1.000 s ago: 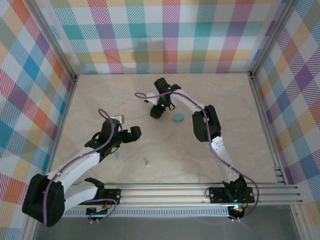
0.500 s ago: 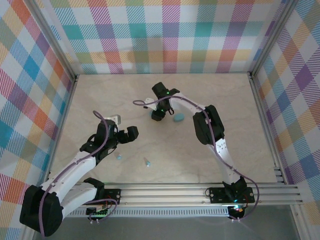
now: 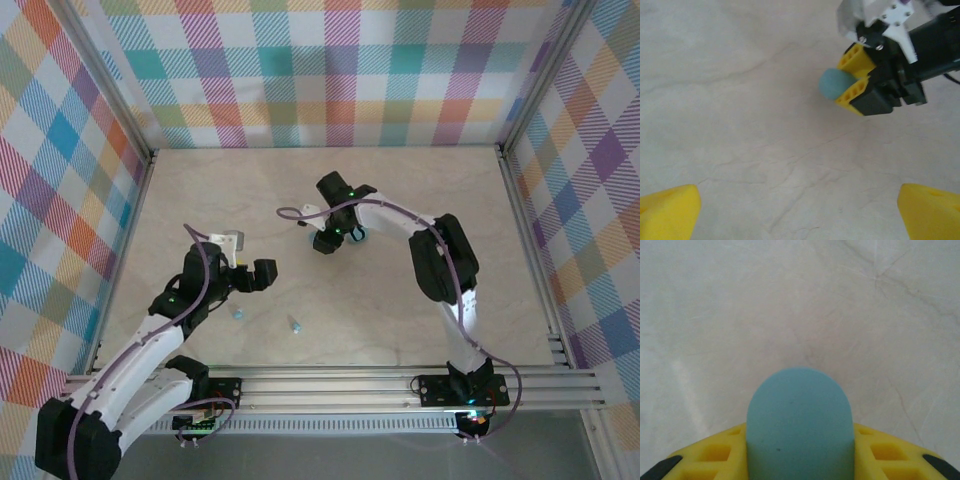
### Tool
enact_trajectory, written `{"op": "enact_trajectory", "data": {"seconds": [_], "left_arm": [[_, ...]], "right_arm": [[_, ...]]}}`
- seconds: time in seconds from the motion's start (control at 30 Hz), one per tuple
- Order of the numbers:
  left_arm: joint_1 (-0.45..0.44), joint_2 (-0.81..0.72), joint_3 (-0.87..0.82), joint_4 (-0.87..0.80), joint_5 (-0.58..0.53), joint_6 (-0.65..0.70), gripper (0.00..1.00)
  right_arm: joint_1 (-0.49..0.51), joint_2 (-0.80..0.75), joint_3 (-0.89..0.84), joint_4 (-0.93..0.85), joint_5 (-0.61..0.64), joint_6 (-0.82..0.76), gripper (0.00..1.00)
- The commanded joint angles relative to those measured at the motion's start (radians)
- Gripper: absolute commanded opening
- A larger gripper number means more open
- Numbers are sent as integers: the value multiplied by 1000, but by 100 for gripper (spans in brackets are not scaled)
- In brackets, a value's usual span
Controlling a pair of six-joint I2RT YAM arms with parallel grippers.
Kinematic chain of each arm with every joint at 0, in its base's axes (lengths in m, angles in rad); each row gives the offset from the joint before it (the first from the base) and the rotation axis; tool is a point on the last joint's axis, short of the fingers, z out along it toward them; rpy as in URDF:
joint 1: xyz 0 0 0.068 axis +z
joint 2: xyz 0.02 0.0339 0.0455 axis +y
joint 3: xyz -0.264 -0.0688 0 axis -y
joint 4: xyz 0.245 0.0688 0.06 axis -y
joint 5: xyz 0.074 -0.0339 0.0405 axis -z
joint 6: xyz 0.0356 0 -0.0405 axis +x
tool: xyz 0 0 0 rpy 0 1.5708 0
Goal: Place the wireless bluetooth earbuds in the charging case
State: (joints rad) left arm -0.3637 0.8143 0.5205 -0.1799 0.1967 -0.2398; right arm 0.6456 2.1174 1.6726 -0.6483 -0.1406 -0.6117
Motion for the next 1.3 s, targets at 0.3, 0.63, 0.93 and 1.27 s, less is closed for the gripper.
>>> {"op": "enact_trajectory", "data": {"seconds": [0.3, 0.63, 0.93, 1.27], "left_arm": [[8, -36, 102, 66, 369, 322, 99], [-51, 78, 188, 41, 410, 481, 97], [-75, 143, 167, 79, 488, 645, 93], [-83, 138, 156, 162, 591, 682, 81]], "right_arm": [[9, -293, -163, -74, -231, 63, 30], [32, -434, -169, -162, -333, 27, 29], [66, -537, -231, -187, -421, -70, 30], [88, -617, -274, -184, -458, -155, 30]]}}
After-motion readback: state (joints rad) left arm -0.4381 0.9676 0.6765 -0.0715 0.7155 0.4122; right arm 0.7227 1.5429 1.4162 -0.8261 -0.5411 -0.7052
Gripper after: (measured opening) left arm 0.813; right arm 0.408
